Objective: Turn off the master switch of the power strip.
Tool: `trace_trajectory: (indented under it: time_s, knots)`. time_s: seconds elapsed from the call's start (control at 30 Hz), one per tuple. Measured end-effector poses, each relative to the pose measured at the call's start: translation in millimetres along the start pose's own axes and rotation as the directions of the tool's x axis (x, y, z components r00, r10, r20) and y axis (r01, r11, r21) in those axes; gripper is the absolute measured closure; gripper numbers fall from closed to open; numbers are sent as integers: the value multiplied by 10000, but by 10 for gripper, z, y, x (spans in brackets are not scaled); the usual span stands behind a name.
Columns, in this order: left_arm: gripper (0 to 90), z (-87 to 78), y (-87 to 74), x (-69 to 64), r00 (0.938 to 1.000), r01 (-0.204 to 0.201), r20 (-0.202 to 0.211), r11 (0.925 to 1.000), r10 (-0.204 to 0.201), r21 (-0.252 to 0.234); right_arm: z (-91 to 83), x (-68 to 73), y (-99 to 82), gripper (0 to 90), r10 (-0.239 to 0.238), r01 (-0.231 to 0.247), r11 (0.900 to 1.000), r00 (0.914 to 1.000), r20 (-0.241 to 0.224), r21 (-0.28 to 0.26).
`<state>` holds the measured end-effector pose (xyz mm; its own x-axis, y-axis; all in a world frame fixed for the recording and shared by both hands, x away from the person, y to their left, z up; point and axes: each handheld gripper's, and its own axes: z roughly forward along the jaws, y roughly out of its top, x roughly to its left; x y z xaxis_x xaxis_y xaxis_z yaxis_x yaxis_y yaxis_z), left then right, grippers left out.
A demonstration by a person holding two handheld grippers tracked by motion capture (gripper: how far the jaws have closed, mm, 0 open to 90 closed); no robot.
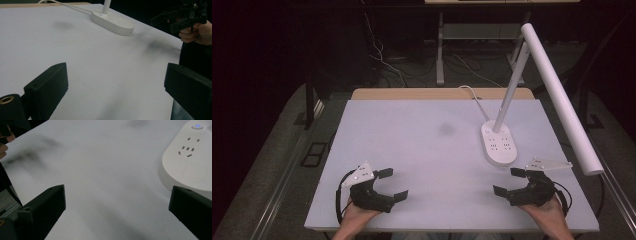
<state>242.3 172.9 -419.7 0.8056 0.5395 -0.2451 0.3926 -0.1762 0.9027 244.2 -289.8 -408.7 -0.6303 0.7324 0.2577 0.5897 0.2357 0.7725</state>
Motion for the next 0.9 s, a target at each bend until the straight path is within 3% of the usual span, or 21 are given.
trace_trajectory:
  time_s: [0.4, 0.9]
  knots:
    - [43, 2, 0, -1, 10000, -12, 12, 10000, 12, 17, -52, -25, 108, 3, 40, -42, 9999, 9999, 118, 132]
    - [43, 7, -2, -3, 10000, 12, 34, 10000, -12, 46, -18, -56, 350, 3, -279, 273, 9990, 9995, 166, 355]
